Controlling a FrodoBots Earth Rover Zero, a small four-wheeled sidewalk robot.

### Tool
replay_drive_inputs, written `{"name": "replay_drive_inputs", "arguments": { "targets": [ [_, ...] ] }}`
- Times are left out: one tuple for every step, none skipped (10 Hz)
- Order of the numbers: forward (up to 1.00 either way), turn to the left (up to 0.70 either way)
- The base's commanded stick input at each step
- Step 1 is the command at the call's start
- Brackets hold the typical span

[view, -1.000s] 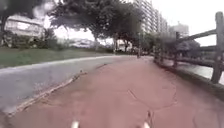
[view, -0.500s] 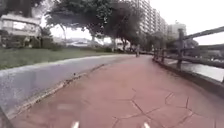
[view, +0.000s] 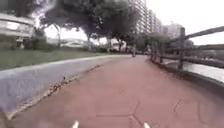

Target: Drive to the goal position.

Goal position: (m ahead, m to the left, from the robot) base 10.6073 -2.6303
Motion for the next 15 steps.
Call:
{"name": "replay_drive_inputs", "arguments": {
  "targets": [
    [0.7,0.0],
    [0.7,0.0],
    [0.7,0.0],
    [0.7,0.0],
    [0.7,0.0],
    [0.7,0.0],
    [0.7,0.0],
    [0.7,0.0],
    [0.7,0.0],
    [0.7,0.0],
    [0.7,0.0],
    [0.7,0.0],
    [0.7,0.0],
    [0.7,-0.01],
    [0.7,-0.27]
  ]
}}
